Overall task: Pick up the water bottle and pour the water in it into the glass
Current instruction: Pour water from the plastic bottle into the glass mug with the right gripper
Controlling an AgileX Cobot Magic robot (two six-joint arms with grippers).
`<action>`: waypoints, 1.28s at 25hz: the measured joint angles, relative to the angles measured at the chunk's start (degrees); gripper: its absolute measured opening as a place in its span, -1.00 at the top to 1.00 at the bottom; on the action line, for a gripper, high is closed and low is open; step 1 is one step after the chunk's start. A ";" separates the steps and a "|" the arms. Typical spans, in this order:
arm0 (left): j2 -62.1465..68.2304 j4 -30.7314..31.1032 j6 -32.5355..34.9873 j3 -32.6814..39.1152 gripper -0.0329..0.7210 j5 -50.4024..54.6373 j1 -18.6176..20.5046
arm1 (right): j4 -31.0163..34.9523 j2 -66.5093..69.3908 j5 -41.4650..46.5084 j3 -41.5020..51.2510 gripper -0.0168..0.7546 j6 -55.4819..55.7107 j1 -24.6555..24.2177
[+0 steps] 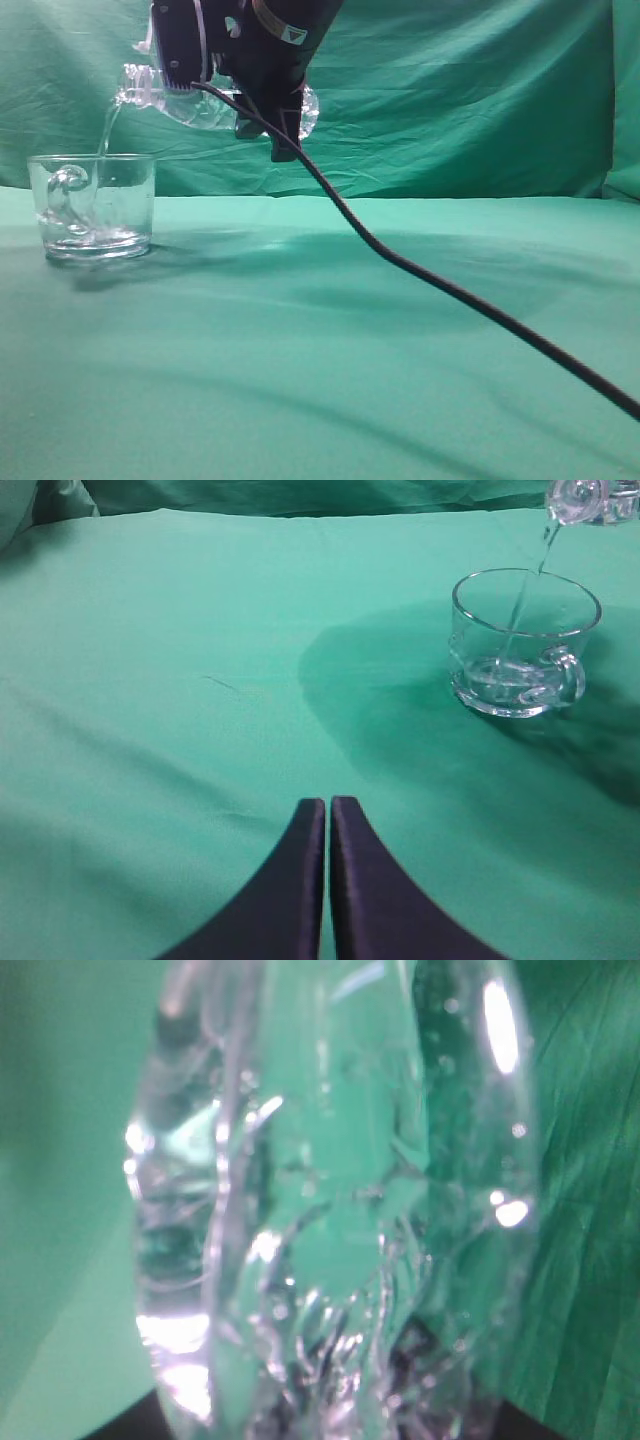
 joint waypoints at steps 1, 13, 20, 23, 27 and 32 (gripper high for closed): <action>0.00 0.00 0.00 0.00 0.91 0.00 0.00 | 0.00 0.00 0.00 0.00 0.25 0.00 0.00; 0.00 0.00 0.00 0.00 0.91 0.00 0.00 | 0.00 0.00 0.08 0.00 0.25 -0.08 0.09; 0.00 0.00 0.00 0.00 0.91 0.00 0.00 | 0.00 0.00 0.50 0.00 0.25 -1.00 0.09; 0.00 0.00 0.00 0.00 0.91 0.00 0.00 | 0.00 0.00 0.93 0.00 0.25 -1.98 0.09; 0.00 0.00 0.00 0.00 0.91 0.00 0.00 | 0.00 0.00 1.61 0.00 0.25 -2.18 0.09; 0.00 0.00 0.00 0.00 0.91 0.00 0.00 | 0.00 0.00 1.61 0.00 0.25 -2.33 0.09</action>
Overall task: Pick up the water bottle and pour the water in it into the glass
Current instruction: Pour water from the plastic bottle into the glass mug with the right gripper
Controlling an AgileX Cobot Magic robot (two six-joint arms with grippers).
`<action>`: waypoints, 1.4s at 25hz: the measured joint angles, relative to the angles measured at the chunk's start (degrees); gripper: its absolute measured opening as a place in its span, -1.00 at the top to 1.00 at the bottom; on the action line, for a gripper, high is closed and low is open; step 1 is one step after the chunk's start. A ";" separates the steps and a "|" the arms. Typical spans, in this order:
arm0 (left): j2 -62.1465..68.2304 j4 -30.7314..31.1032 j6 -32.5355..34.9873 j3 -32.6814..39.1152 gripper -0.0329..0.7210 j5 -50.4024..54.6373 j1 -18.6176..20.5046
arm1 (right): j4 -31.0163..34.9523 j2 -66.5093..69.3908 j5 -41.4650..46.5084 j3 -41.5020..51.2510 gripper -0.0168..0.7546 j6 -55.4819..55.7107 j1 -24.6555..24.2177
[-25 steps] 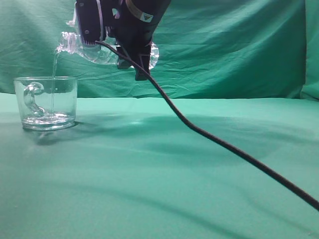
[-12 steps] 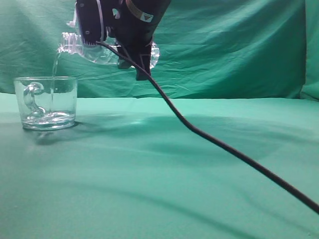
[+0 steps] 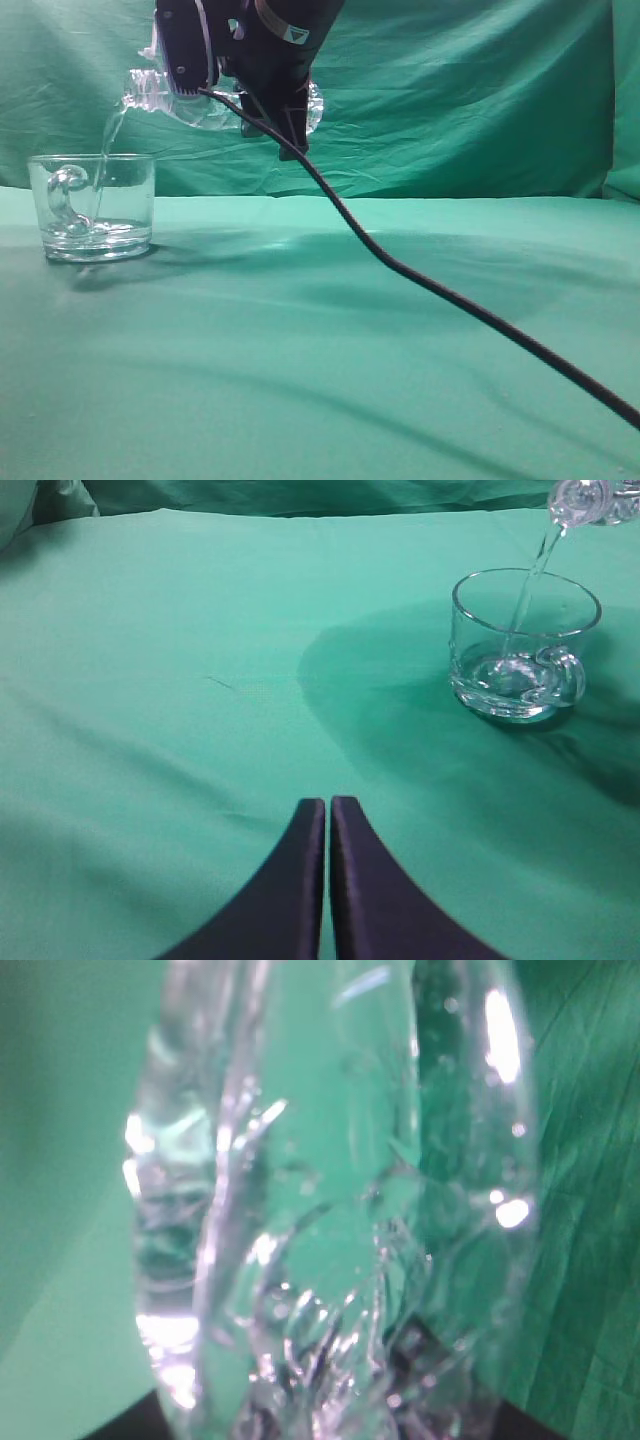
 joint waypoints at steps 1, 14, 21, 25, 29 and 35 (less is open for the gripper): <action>0.00 0.00 0.00 0.00 0.91 0.00 0.00 | 0.00 0.00 0.00 0.00 0.25 0.00 0.00; 0.00 0.00 0.00 0.00 0.91 0.00 0.00 | 0.00 0.00 0.15 0.00 0.25 -0.10 0.00; 0.00 0.00 0.00 0.00 0.91 0.00 0.00 | 3.85 0.00 -1.10 0.00 0.25 8.72 0.00; 0.00 0.00 0.00 0.00 0.91 0.00 0.00 | 8.27 0.00 -5.25 0.00 0.25 20.68 0.00; 0.00 0.00 0.00 0.00 0.91 0.00 0.00 | 12.61 0.00 -7.65 0.00 0.25 33.91 0.00; 0.00 0.00 0.00 0.00 0.91 0.00 0.00 | 21.08 -6.95 -6.00 2.02 0.25 43.69 -0.65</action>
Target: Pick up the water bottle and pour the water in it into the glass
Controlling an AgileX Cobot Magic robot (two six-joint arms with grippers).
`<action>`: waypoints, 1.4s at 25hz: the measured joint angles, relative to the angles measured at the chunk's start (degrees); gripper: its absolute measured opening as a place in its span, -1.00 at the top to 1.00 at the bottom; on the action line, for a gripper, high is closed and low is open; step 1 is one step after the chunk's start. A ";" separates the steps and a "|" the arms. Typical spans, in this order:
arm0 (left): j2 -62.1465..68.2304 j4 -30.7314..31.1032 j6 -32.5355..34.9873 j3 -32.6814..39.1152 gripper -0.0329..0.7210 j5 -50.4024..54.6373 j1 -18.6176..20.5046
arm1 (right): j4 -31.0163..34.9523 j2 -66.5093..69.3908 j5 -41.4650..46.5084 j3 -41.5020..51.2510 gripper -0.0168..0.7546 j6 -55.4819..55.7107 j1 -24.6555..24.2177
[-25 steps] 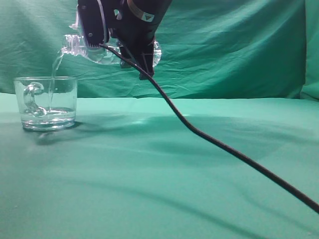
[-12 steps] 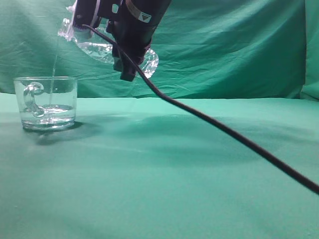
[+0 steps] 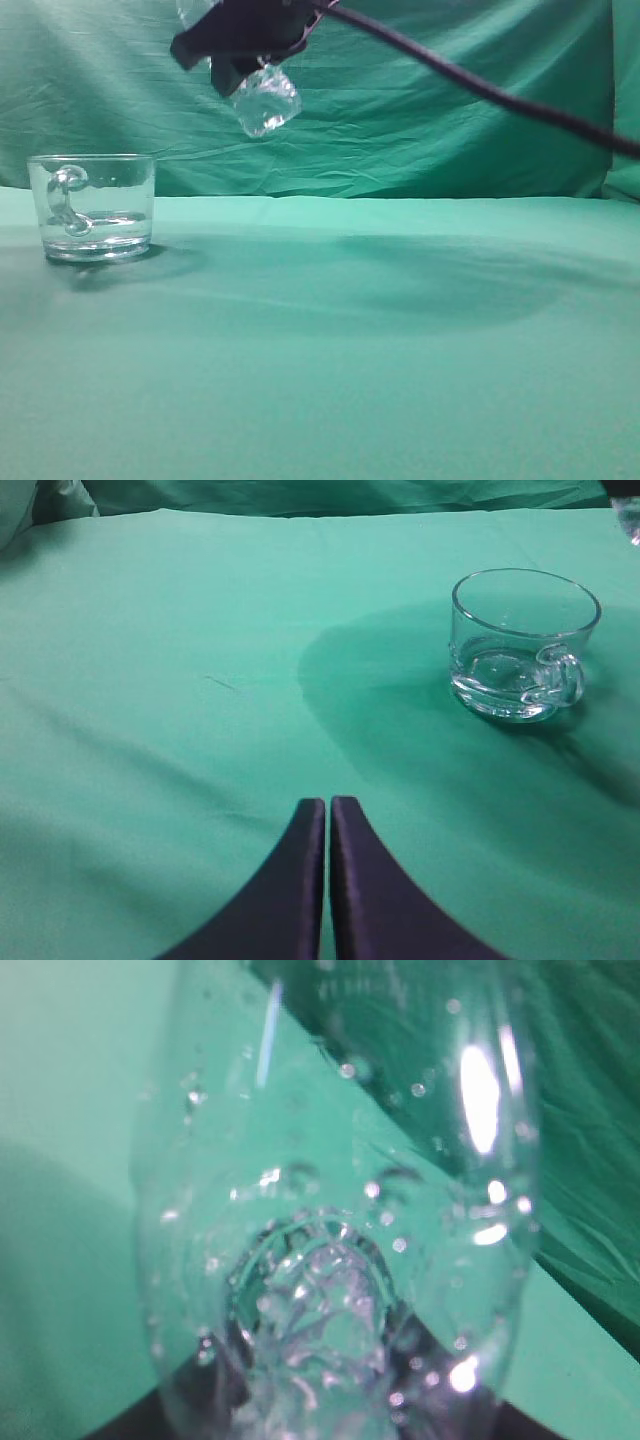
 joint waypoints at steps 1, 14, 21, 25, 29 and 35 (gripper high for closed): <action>0.00 0.00 0.00 0.00 0.91 0.00 0.00 | 1.27 -1.93 0.00 1.59 0.25 0.32 -0.44; 0.00 0.00 0.00 0.00 0.91 0.00 0.00 | 1.66 -19.38 -32.84 30.46 0.25 6.79 -20.40; 0.00 0.00 0.00 0.00 0.91 0.00 0.00 | 9.56 -19.38 -47.75 40.50 0.25 -9.89 -32.03; 0.00 0.00 0.00 0.00 0.91 0.00 0.00 | 18.19 -19.40 -52.59 46.06 0.25 -20.79 -34.51; 0.00 0.00 0.00 0.00 0.91 0.00 0.00 | 23.32 -17.58 -57.04 48.81 0.25 -28.32 -34.77; 0.00 0.00 0.00 0.00 0.91 0.00 0.00 | 29.32 -8.36 -70.33 49.32 0.25 -33.71 -35.11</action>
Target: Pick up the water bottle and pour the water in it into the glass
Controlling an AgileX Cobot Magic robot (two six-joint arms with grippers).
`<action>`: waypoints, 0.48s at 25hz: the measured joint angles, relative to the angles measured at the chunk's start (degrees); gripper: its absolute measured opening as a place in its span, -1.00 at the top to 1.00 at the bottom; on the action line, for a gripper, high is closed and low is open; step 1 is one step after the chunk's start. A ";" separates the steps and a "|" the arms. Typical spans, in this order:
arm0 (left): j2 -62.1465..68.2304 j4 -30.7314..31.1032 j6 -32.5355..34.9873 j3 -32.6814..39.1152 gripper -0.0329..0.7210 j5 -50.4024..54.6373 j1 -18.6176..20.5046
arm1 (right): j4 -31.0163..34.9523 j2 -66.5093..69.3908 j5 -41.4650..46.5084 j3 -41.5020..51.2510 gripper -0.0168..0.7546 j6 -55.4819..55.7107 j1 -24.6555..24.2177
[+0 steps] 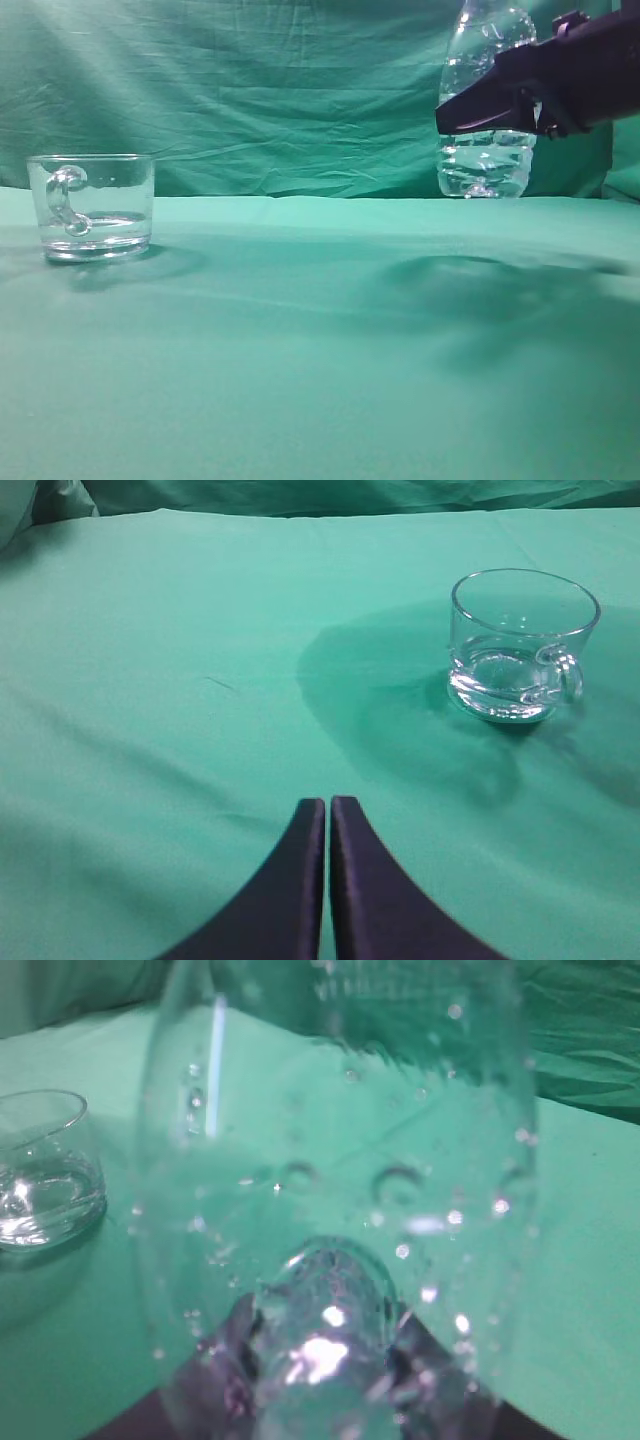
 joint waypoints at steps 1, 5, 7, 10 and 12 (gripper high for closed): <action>0.00 0.00 0.00 0.00 0.91 0.00 0.00 | 0.68 1.43 -1.47 0.00 0.25 -1.12 -0.10; 0.00 0.00 0.00 0.00 0.91 0.00 0.00 | 1.93 5.08 -3.26 0.00 0.25 -3.66 -0.23; 0.00 0.00 0.00 0.00 0.91 0.00 0.00 | 2.14 6.07 -3.26 0.00 0.25 -4.02 -0.23; 0.00 0.00 0.00 0.00 0.91 0.00 0.00 | 3.04 6.33 -2.60 0.00 0.25 -4.21 -0.23; 0.00 0.00 0.00 0.00 0.91 0.00 0.00 | 4.23 6.33 -0.91 0.00 0.25 -4.35 -0.23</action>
